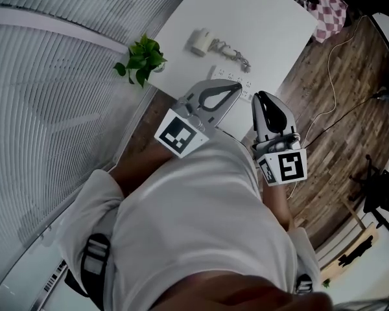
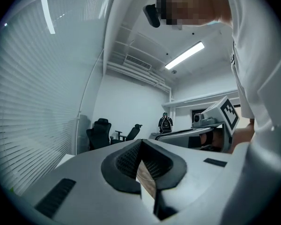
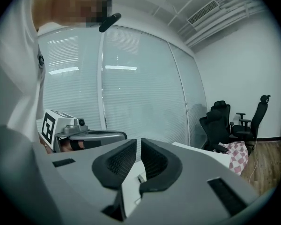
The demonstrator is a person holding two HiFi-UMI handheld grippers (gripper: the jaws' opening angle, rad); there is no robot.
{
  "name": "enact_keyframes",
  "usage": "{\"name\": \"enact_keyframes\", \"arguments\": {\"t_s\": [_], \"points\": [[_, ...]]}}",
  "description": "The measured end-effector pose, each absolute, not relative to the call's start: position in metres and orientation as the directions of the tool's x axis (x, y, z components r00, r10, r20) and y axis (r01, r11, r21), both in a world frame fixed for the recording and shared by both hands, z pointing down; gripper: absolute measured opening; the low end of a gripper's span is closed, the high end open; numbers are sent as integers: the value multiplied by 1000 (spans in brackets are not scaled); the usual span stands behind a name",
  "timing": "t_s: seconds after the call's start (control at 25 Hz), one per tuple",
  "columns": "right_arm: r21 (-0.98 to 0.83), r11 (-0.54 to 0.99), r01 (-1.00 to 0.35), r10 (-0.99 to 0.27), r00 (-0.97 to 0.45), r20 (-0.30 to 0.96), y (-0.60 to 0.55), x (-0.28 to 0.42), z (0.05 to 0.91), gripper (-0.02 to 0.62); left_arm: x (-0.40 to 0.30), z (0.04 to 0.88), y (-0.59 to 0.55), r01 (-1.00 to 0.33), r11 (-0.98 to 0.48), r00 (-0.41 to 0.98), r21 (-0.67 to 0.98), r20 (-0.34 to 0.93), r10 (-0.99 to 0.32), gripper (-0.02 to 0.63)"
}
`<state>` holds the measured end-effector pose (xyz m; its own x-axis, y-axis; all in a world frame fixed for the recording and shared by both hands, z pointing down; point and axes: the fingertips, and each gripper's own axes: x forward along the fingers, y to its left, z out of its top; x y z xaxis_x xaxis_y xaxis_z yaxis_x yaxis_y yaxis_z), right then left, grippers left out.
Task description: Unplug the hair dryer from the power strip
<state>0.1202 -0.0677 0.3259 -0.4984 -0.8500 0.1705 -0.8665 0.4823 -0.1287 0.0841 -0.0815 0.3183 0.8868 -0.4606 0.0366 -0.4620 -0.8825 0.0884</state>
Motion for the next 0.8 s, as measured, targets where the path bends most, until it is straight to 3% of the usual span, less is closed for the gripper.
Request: {"name": "enact_keyframes", "arguments": {"t_s": [0.8], "points": [[-82, 496, -865, -852, -502, 146, -67, 106, 302, 37, 80, 305, -71, -439, -897, 898, 47, 46, -437, 29]]}}
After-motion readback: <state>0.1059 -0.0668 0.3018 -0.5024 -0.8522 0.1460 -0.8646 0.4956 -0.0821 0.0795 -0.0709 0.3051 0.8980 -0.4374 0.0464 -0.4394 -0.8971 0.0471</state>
